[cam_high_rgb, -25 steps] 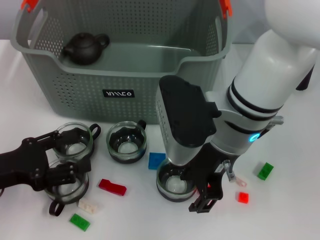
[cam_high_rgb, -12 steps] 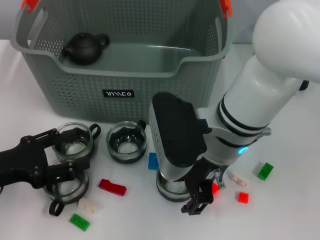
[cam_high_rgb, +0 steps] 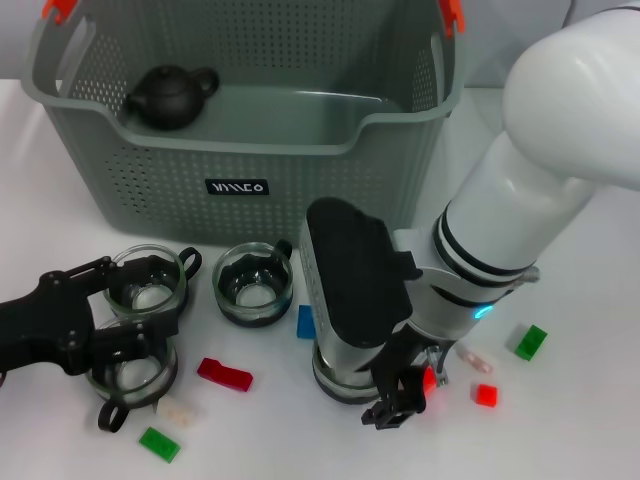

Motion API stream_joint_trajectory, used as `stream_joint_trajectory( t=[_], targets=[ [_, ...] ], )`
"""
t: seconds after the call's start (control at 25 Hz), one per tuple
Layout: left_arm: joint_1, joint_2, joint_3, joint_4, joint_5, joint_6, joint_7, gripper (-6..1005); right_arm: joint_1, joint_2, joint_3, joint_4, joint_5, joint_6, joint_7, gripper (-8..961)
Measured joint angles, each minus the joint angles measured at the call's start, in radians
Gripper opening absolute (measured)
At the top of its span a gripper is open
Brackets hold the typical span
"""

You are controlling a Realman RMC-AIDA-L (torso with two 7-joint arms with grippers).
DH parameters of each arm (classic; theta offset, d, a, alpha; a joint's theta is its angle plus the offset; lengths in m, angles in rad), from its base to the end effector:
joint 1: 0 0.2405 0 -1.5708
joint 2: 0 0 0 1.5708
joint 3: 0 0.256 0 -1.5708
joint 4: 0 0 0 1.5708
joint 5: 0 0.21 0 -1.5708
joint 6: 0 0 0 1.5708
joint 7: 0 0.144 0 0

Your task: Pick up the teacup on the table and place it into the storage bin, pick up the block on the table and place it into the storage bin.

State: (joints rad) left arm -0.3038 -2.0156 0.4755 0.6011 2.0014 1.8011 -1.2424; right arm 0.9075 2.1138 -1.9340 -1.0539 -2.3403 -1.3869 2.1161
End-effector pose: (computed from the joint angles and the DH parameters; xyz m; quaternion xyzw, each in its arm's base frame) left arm -0.3289 0.2467 0.0423 -0.9014 -0.2560 -0.3082 0.1642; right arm 0.1067 0.3159 -0.1254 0.9607 0.0965 0.2561 0.0456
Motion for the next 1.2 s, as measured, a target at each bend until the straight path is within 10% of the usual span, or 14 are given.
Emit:
stream_joint_trajectory(
  t=[0.88, 1.2],
  targets=[
    [0.000, 0.000, -0.002, -0.001, -0.003, 0.001, 0.000, 884, -0.001, -0.006, -0.007, -0.015, -0.002, -0.028, 0.008, 58],
    [0.000, 0.000, -0.018, -0.001, -0.002, 0.000, 0.000, 884, -0.062, -0.014, 0.251, -0.259, 0.004, -0.280, -0.022, 57]
  ],
)
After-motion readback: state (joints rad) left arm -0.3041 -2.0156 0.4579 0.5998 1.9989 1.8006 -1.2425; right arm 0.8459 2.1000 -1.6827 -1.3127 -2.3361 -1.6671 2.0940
